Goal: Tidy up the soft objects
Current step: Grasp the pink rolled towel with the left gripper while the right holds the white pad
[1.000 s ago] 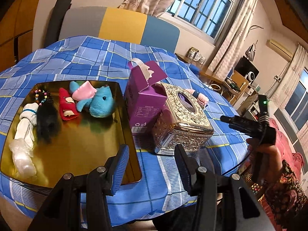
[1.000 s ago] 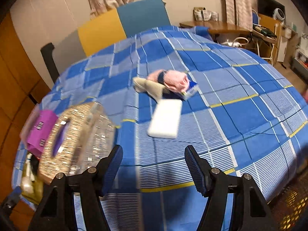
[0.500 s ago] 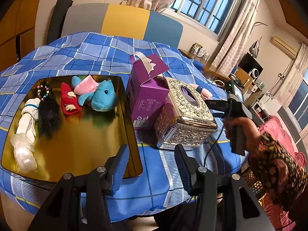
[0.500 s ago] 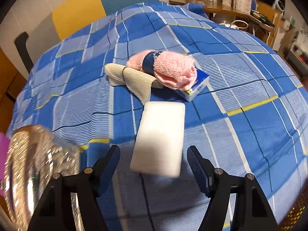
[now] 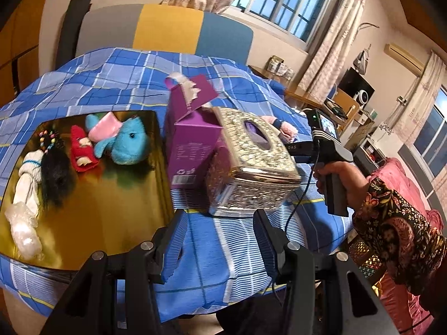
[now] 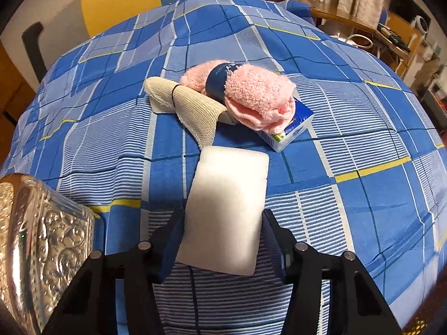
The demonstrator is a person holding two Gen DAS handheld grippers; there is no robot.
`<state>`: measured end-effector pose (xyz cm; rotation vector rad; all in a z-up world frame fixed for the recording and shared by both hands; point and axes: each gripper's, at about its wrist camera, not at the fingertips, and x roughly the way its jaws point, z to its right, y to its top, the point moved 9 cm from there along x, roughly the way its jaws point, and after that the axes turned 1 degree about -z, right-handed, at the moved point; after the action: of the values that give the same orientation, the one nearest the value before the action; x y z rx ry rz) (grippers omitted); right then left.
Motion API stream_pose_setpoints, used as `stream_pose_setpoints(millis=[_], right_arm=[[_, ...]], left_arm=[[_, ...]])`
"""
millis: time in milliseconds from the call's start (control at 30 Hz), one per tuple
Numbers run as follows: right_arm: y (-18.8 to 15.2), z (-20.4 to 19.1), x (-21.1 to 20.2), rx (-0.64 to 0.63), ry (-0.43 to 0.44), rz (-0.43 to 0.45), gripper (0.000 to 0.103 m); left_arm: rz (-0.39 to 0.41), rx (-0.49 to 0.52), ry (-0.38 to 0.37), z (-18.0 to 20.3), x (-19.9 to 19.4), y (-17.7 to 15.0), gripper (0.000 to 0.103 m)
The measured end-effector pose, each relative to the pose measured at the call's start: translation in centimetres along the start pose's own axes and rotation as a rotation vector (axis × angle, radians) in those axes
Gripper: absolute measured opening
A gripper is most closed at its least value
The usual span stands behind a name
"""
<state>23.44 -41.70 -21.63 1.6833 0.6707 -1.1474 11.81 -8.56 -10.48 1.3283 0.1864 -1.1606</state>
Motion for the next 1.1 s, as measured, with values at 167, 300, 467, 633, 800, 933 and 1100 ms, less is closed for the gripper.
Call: stream_pose_setpoints(millis=[167,300,467,633,800,933,1100], right_arm=[[0.1,1.2,-2.0,-0.051,-0.004,0.025,0.054],[0.2,3.2,-3.8,-0.112,-0.030,0.063,0.055],[-0.1,6.0,-3.6,-0.093,-0.034,0.081,0.055],[-0.5,6.6,-2.0,-0.040,0.008,0.043,0.055],[-0.1,5.8,-2.5,-0.034,0.067,0.058,0.055],[-0.3,6.9,-2.5,-0.022,0.009,0.044,0.055],[-0.1,8.6,-2.8,0.034,-0.017,0.035,0.055]], left_arm=[[0.012,0.049,-0.025,2.3,-0.1,1.3,0.049],[0.012,0.091,-0.055,4.8,0.4,2.7,0.049],[0.005,0.122,-0.118,8.7,1.5,5.8,0.049],[-0.016,0.137,-0.171,13.5,3.6,10.1,0.050],[-0.070,0.079,-0.217,17.5,7.9,14.2,0.058],[-0.145,-0.006,-0.198,18.5,13.0,16.1,0.059],[-0.200,-0.016,-0.127,19.3,20.2,18.0,0.059]])
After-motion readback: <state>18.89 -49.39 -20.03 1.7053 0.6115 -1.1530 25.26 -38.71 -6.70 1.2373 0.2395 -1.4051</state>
